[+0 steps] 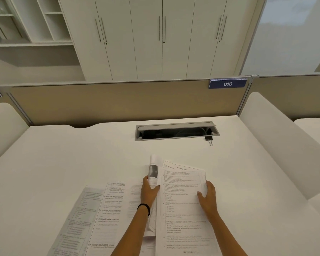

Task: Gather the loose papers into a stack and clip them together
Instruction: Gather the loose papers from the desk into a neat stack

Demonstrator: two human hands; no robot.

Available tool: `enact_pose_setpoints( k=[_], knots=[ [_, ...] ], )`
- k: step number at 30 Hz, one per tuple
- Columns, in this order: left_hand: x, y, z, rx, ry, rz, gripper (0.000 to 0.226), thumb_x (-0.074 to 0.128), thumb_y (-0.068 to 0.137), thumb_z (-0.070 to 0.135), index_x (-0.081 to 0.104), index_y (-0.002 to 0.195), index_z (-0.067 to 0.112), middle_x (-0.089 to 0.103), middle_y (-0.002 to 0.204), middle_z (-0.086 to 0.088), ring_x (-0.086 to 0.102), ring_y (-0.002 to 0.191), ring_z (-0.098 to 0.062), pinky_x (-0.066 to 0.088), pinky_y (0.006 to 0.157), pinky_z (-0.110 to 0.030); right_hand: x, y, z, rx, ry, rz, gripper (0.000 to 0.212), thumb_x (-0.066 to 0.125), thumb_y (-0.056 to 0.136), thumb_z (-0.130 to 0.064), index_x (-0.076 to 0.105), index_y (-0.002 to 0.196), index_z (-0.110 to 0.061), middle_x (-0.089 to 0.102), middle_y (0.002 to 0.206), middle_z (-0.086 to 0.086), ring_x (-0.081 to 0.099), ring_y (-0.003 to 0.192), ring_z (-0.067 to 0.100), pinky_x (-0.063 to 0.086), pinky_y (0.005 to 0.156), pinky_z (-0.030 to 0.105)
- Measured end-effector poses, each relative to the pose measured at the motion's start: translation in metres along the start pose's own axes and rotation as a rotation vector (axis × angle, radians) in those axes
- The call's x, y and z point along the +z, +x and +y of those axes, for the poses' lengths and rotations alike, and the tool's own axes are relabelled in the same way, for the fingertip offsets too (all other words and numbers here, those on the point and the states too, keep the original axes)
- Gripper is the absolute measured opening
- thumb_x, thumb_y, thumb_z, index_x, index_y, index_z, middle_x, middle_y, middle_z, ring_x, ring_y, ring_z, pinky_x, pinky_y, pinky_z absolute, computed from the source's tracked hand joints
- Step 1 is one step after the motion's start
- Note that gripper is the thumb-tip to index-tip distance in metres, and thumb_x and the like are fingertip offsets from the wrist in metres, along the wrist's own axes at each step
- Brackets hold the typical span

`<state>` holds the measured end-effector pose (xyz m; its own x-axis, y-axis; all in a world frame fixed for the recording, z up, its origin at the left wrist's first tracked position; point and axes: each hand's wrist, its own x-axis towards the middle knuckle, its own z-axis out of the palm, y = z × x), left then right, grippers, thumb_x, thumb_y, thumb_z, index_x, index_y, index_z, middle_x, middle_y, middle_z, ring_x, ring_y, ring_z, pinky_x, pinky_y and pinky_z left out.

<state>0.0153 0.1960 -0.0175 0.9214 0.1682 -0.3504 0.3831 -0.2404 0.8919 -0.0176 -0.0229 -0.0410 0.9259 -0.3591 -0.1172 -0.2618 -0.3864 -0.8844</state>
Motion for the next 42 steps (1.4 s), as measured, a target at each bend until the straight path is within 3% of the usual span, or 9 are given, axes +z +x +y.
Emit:
enact_pose_setpoints(
  k=[6,10,14,19,23,28,34,39,42],
  knots=[
    [0.012,-0.003,-0.001,0.01,-0.016,-0.03,0.059,0.062,0.086,0.029,0.031,0.135,0.016,0.056,0.113,-0.006,0.056,0.096,-0.021,0.048,0.081,-0.033,0.0,-0.004,0.002,-0.025,0.011,-0.015,0.066,0.058,0.082,0.001,0.026,0.139,-0.002,0.028,0.145,0.016,0.027,0.135,0.029,0.023,0.112,0.037],
    [0.001,-0.002,-0.001,-0.013,0.028,0.159,0.047,0.056,0.087,0.04,0.043,0.122,0.012,0.062,0.097,-0.008,0.06,0.084,-0.025,0.051,0.072,-0.034,-0.005,-0.005,0.011,-0.068,-0.051,0.005,0.066,0.062,0.078,0.003,0.031,0.137,-0.001,0.033,0.142,0.018,0.03,0.133,0.03,0.024,0.112,0.038],
    [-0.014,0.004,-0.013,-0.02,0.151,0.21,0.047,0.058,0.087,0.026,0.04,0.127,0.008,0.059,0.112,-0.017,0.059,0.094,-0.031,0.053,0.082,-0.047,-0.015,-0.007,0.024,-0.086,-0.081,0.043,0.058,0.059,0.083,-0.003,0.034,0.136,-0.002,0.033,0.143,0.018,0.03,0.134,0.03,0.024,0.111,0.039],
    [-0.022,-0.008,-0.018,0.007,0.284,0.287,0.061,0.055,0.085,0.002,0.027,0.14,0.008,0.043,0.134,-0.018,0.053,0.111,-0.035,0.047,0.083,-0.04,-0.023,-0.012,0.035,-0.086,-0.097,0.144,0.05,0.055,0.088,-0.007,0.038,0.134,-0.001,0.033,0.144,0.018,0.03,0.135,0.029,0.024,0.109,0.036],
    [-0.019,-0.016,-0.021,0.04,0.273,0.317,0.059,0.052,0.088,0.003,0.027,0.141,0.01,0.042,0.14,-0.016,0.051,0.116,-0.034,0.046,0.088,-0.041,-0.02,-0.018,0.038,-0.087,-0.097,0.188,0.046,0.05,0.091,-0.009,0.036,0.134,-0.001,0.035,0.144,0.017,0.032,0.134,0.029,0.023,0.108,0.032],
    [-0.006,-0.015,-0.023,0.11,0.259,0.211,0.051,0.045,0.095,0.021,0.027,0.142,0.01,0.039,0.145,-0.013,0.042,0.13,-0.03,0.037,0.105,-0.043,-0.016,-0.014,0.025,-0.009,0.016,0.166,0.05,0.048,0.092,-0.014,0.03,0.138,-0.002,0.035,0.145,0.016,0.031,0.135,0.029,0.022,0.11,0.032],
    [0.016,-0.015,-0.012,0.096,0.238,0.02,0.052,0.04,0.095,0.038,0.027,0.141,0.017,0.046,0.14,-0.007,0.049,0.123,-0.027,0.041,0.104,-0.043,-0.008,-0.012,0.008,0.088,0.136,0.092,0.056,0.048,0.093,-0.017,0.023,0.142,-0.007,0.027,0.151,0.012,0.025,0.139,0.026,0.021,0.115,0.039],
    [0.029,-0.024,-0.003,0.123,0.101,-0.133,0.056,0.054,0.091,0.03,0.03,0.139,0.017,0.053,0.132,-0.005,0.051,0.106,-0.013,0.043,0.092,-0.026,-0.002,-0.015,-0.004,0.129,0.181,0.022,0.06,0.048,0.093,-0.021,0.019,0.144,-0.008,0.021,0.153,0.009,0.021,0.14,0.024,0.019,0.115,0.037],
    [0.026,-0.022,-0.003,0.141,0.082,-0.147,0.059,0.062,0.086,0.015,0.032,0.137,0.012,0.053,0.13,-0.009,0.05,0.104,-0.012,0.043,0.091,-0.025,-0.005,-0.014,-0.005,0.152,0.215,-0.014,0.06,0.049,0.093,-0.021,0.019,0.144,-0.011,0.022,0.153,0.007,0.023,0.14,0.023,0.02,0.114,0.037]
  ],
)
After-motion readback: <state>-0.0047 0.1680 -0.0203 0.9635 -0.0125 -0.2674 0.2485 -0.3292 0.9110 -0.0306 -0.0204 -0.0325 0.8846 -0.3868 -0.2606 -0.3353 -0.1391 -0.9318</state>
